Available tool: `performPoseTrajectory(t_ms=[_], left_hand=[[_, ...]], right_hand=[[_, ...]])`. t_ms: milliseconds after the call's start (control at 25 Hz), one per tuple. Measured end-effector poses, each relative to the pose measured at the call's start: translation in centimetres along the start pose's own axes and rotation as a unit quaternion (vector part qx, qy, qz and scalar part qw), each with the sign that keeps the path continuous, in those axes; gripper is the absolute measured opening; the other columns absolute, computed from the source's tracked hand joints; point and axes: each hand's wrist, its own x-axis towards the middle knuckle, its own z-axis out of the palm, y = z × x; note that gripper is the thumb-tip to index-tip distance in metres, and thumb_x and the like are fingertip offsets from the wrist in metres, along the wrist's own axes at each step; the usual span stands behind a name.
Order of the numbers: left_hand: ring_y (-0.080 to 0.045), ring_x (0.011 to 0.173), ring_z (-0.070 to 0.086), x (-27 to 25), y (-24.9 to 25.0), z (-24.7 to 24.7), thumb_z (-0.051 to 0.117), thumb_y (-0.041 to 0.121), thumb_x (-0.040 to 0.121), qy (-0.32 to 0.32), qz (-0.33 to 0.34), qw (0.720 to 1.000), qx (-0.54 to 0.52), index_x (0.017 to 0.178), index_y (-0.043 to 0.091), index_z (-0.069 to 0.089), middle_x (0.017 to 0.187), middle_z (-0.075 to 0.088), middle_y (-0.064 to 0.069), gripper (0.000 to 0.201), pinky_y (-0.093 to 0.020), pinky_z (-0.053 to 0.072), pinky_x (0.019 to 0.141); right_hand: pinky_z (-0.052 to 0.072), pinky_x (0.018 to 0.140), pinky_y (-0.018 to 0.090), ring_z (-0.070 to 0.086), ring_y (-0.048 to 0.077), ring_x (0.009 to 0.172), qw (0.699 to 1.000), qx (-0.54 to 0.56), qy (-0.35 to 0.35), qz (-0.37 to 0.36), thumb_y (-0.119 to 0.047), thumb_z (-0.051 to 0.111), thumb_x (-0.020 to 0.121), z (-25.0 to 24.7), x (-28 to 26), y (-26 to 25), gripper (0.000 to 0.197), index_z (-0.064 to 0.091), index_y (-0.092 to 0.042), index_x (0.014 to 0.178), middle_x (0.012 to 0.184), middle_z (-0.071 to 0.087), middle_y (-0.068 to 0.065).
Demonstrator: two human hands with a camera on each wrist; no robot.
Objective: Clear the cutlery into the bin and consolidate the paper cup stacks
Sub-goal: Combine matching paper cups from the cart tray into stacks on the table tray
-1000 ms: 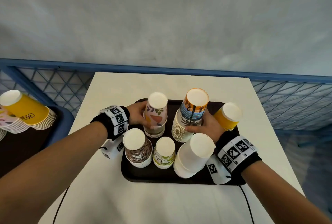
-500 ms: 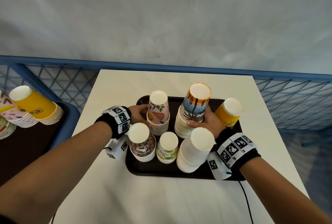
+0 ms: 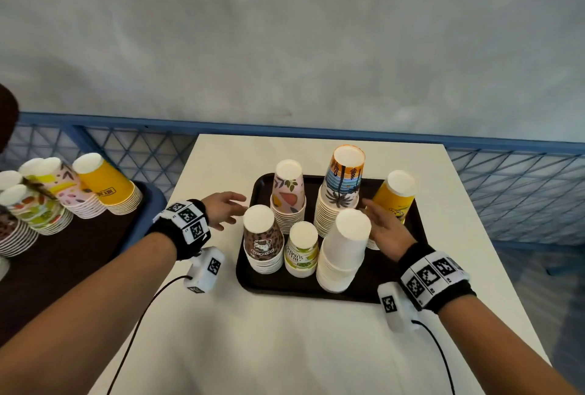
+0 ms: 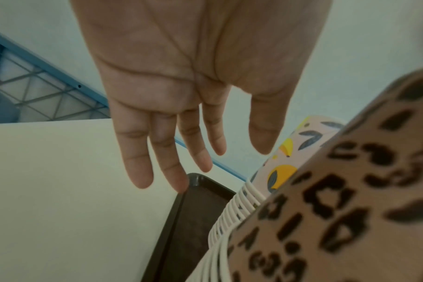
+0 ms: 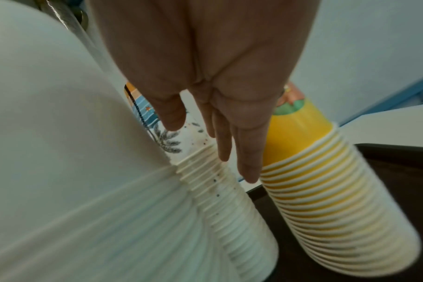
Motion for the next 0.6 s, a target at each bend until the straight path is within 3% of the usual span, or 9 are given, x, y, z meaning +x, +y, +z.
performPoseTrajectory(t_ms=[80, 200, 240, 360, 480, 600], left_hand=[[-0.024, 0.101, 0.051, -1.9, -1.2, 0.2, 0.049, 0.017, 0.093, 0.018, -0.009, 1.0, -0.01, 0.135, 0.017, 0.039, 0.126, 0.054, -0.008, 0.043, -0.041, 0.041, 0.094], [-0.024, 0.098, 0.051, -5.0, -3.6, 1.2, 0.053, 0.019, 0.091, 0.037, -0.009, 0.999, -0.023, 0.13, 0.018, 0.044, 0.113, 0.054, -0.005, 0.04, -0.036, 0.04, 0.085], [-0.023, 0.096, 0.052, -5.9, -4.3, 1.7, 0.054, 0.02, 0.091, 0.038, -0.005, 0.999, -0.027, 0.128, 0.019, 0.046, 0.108, 0.055, -0.002, 0.038, -0.034, 0.04, 0.082], [-0.018, 0.088, 0.054, -9.0, -7.7, 3.3, 0.055, 0.021, 0.089, 0.013, 0.0, 0.999, -0.034, 0.117, 0.022, 0.052, 0.097, 0.057, 0.002, 0.028, -0.027, 0.041, 0.07], [-0.009, 0.076, 0.055, -11.0, -11.0, 3.5, 0.06, 0.022, 0.082, -0.016, 0.014, 0.998, -0.061, 0.104, 0.025, 0.054, 0.089, 0.057, 0.007, 0.023, -0.022, 0.039, 0.06], [-0.007, 0.071, 0.053, -11.7, -13.7, 1.5, 0.061, 0.02, 0.081, 0.011, 0.031, 0.996, -0.087, 0.103, 0.025, 0.055, 0.085, 0.056, 0.011, 0.024, -0.02, 0.036, 0.058]], right_hand=[[0.04, 0.099, 0.032, 0.051, 0.021, 0.115, 0.998, -0.019, 0.045, 0.027, -0.013, 0.047, 0.093, -0.4, -1.5, 1.6, 0.034, 0.047, -0.013, 0.128, 0.125, 0.055, 0.012], [0.044, 0.074, 0.026, 0.056, 0.023, 0.09, 0.994, -0.075, 0.072, 0.041, -0.013, 0.054, 0.089, -0.4, -4.0, 4.8, 0.016, 0.059, -0.013, 0.104, 0.093, 0.061, 0.008], [0.042, 0.069, 0.024, 0.056, 0.024, 0.086, 0.993, -0.089, 0.068, 0.043, -0.01, 0.056, 0.087, -0.1, -5.0, 5.5, 0.01, 0.059, -0.015, 0.095, 0.087, 0.06, 0.007], [0.042, 0.07, 0.021, 0.058, 0.022, 0.081, 0.985, -0.168, -0.01, 0.04, -0.005, 0.06, 0.084, 2.9, -7.9, 7.4, 0.023, 0.056, -0.027, 0.078, 0.08, 0.062, 0.002], [0.042, 0.065, 0.011, 0.058, 0.013, 0.078, 0.975, -0.203, -0.093, 0.018, -0.011, 0.058, 0.086, 7.9, -9.1, 6.2, 0.019, 0.057, -0.03, 0.083, 0.089, 0.063, 0.001], [0.042, 0.064, 0.003, 0.057, 0.012, 0.077, 0.971, -0.206, -0.116, -0.038, -0.008, 0.058, 0.086, 13.2, -7.9, 2.9, 0.016, 0.057, -0.024, 0.091, 0.088, 0.063, -0.001]])
